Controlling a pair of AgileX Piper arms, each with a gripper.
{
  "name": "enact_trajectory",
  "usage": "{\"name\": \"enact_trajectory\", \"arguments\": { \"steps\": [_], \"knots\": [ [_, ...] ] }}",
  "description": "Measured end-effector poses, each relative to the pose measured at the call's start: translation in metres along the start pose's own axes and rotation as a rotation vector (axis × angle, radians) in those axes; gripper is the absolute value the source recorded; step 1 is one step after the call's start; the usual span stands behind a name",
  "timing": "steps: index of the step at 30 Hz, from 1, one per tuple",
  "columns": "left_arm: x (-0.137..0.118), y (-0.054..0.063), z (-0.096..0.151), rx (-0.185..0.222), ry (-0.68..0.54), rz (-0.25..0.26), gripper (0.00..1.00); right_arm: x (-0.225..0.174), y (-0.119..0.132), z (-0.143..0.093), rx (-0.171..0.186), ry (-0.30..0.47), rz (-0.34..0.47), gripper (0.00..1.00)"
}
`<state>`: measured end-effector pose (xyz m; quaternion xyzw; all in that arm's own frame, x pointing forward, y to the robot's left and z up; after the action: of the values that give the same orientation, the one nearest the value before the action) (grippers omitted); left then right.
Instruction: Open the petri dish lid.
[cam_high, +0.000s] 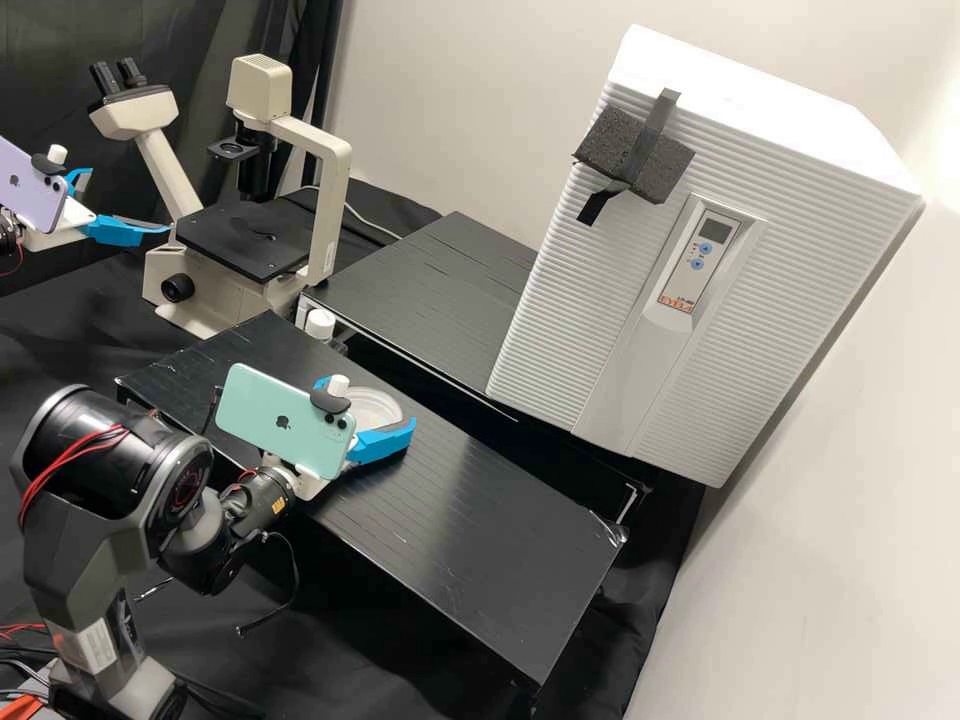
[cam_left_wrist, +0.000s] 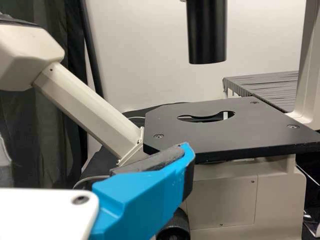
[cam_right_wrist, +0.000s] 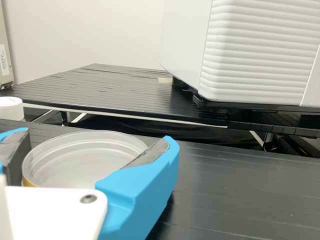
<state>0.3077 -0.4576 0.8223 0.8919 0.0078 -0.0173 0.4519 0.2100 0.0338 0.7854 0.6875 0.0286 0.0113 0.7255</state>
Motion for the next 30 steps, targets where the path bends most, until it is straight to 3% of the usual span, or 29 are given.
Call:
{"name": "enact_trajectory", "arguments": {
  "steps": [7,13,23,27,30],
  "knots": [
    [0.000,0.000,0.000,0.000,0.000,0.000,1.00,0.000,0.000,0.000,0.020,0.000,0.000,0.00],
    [0.000,0.000,0.000,0.000,0.000,0.000,1.00,0.000,0.002,0.000,0.015,0.008,0.001,0.00],
    [0.000,0.000,0.000,0.000,0.000,0.000,1.00,-0.008,0.025,-0.005,0.071,0.069,0.084,0.00],
    [0.000,0.000,0.000,0.000,0.000,0.000,1.00,-0.012,0.038,0.002,0.086,0.037,0.151,0.00],
    [0.000,0.000,0.000,0.000,0.000,0.000,1.00,-0.013,0.053,0.020,0.099,-0.040,0.224,0.00]
  ]
}}
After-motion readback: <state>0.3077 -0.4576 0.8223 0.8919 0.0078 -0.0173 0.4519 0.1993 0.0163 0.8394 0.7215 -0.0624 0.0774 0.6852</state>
